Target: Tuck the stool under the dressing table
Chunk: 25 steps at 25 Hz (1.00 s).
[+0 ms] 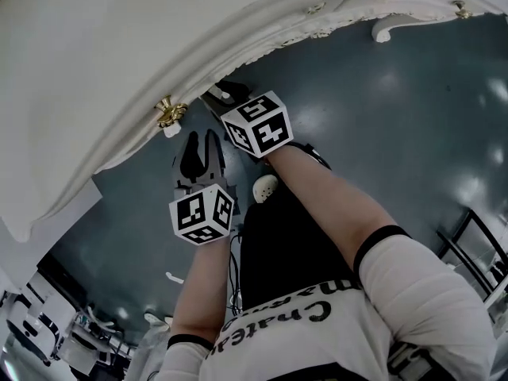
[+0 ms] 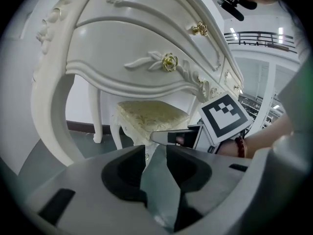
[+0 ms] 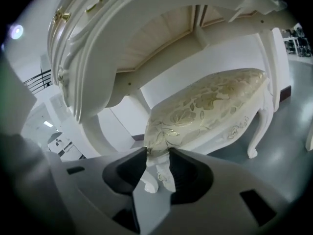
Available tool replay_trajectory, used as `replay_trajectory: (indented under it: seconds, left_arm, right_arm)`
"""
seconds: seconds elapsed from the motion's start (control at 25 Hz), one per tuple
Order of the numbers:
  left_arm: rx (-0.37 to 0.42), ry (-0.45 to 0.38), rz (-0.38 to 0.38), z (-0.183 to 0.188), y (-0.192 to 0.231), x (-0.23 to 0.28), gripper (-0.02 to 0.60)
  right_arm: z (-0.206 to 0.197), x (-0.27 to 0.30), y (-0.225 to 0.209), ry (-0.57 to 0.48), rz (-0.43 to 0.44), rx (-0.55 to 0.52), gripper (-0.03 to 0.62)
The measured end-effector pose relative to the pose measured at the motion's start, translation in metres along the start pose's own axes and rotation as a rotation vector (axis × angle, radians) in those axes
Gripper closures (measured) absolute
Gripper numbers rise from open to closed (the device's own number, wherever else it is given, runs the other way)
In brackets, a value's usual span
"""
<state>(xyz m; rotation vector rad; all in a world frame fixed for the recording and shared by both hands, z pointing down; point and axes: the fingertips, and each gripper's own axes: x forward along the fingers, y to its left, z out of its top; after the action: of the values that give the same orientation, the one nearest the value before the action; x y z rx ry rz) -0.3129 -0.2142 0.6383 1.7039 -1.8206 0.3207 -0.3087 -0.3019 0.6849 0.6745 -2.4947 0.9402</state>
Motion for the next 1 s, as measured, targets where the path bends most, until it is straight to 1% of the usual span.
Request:
replay_trajectory:
  seconds: [0.28,0.4,0.52,0.56,0.68,0.8,0.84,0.92,1.0]
  left_arm:
    - [-0.004,-0.051,0.035,0.010,0.015,-0.007,0.436]
    - [-0.024,-0.059,0.054,0.012,0.017,-0.012,0.435]
    - [-0.052,-0.063,0.046,0.017,0.012,-0.022,0.436]
    - [-0.065,-0.059,0.041,0.019,0.008,-0.026,0.442]
    - [-0.107,-0.040,0.026,0.026,-0.009,-0.040,0.496]
    - [-0.126,-0.036,0.001,0.042,-0.032,-0.057,0.512]
    - [-0.130,-0.040,-0.008,0.049,-0.039,-0.063,0.534]
    - [-0.127,-0.056,-0.037,0.068,-0.053,-0.073,0.535]
    - [-0.101,-0.075,-0.079,0.090,-0.071,-0.088,0.535]
  right_arm:
    - [0.004,0.028,0.015,0.008,0.020,-0.088,0.459]
    - [0.003,0.032,0.016,0.027,0.024,-0.097,0.470]
    - [0.004,0.024,0.016,0.055,0.017,-0.112,0.479]
    - [0.005,0.016,0.018,0.065,0.018,-0.117,0.485]
    - [-0.002,-0.017,0.036,0.108,0.047,-0.124,0.491]
    - [-0.008,-0.056,0.069,0.141,0.095,-0.126,0.491]
    - [-0.007,-0.069,0.078,0.142,0.107,-0.117,0.497]
    - [0.001,-0.097,0.092,0.130,0.127,-0.100,0.499]
    - [0.016,-0.128,0.103,0.105,0.143,-0.102,0.503]
